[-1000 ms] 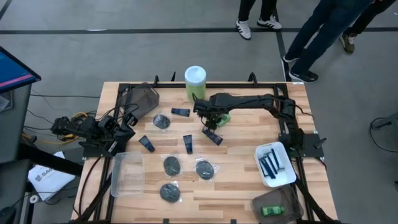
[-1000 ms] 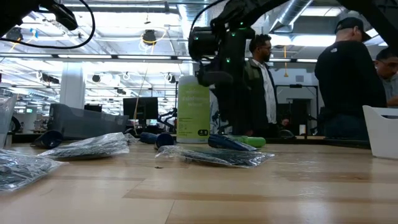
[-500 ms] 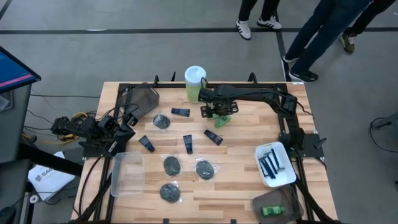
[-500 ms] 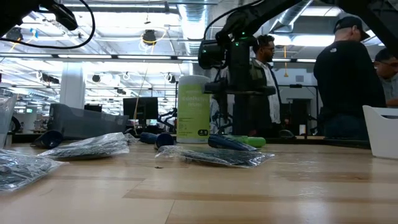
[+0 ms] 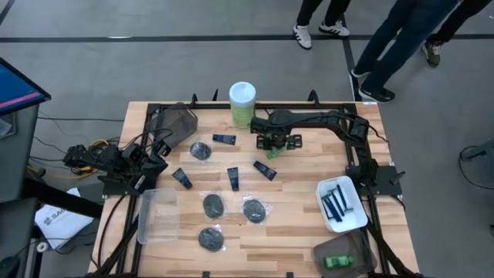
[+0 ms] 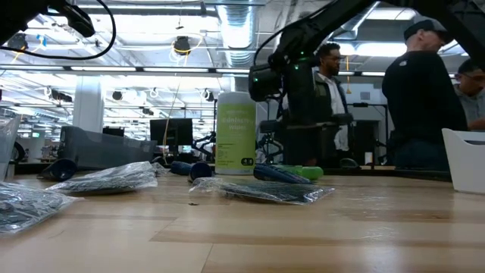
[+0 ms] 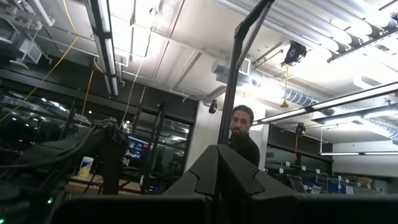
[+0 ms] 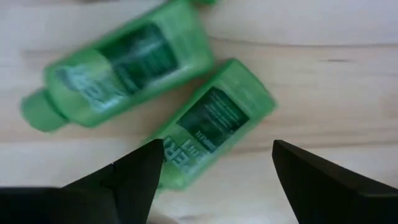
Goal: Pick & Place Travel size toiletries
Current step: Put the green shampoo into the bottom black bin
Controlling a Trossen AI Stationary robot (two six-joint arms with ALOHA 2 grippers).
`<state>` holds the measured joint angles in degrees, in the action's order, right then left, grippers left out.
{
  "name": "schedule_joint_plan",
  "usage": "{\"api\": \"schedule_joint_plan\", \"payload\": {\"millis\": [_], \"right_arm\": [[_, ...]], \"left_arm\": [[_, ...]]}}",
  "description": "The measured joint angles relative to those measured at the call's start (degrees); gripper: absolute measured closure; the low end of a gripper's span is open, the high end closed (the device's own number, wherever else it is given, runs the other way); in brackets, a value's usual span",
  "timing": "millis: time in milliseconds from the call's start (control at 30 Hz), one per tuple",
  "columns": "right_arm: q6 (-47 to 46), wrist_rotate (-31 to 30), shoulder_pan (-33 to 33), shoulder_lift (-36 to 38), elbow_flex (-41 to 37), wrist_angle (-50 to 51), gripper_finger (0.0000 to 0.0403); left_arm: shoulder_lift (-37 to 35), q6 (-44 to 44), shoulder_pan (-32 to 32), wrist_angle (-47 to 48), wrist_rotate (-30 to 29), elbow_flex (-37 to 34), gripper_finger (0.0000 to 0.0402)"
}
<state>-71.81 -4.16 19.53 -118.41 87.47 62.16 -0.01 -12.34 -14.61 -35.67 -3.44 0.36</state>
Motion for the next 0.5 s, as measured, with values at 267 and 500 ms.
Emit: {"api": "schedule_joint_plan", "payload": {"millis": [267, 500], "right_arm": [[-1.9, 0.3, 0.4, 0.0, -1.3, -6.1, 0.0108], [-3.8, 0.8, 0.1, 0.0, -1.8, -6.9, 0.0113]], "left_arm": [[0.0, 0.0, 0.0, 0.0, 0.0, 0.0, 0.0399], [0.0, 0.0, 0.0, 0.0, 0.1, 0.0, 0.0399]]}}
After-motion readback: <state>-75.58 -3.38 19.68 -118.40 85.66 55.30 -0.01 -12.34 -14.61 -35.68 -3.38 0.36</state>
